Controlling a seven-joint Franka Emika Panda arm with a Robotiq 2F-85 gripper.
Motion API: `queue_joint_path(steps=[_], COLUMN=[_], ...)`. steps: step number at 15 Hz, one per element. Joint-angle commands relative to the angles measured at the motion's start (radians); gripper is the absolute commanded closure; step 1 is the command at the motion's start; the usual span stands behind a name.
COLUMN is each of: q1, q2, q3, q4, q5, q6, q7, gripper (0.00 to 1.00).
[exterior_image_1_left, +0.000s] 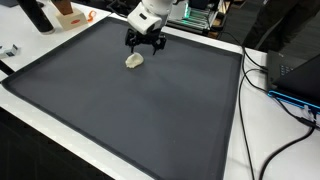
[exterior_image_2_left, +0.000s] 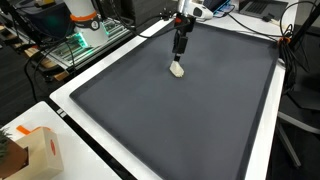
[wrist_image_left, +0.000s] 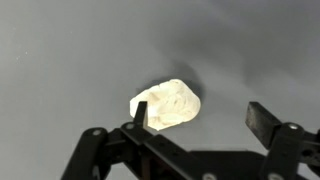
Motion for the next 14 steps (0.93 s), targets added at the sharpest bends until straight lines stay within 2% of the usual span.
queue_joint_path(steps=[1,8,14], q1=[-0.06,-0.135,-0.167], q2=[-0.088,-0.218,-0.285], q3=[0.038,0.065,0.046], q4=[-0.098,-0.153,-0.096], q5=[0.086,0.287,0.451], q6=[0.066,0.067,-0.024], q7=[-0.135,-0.446,-0.683], gripper=[0.0,0.0,0.0])
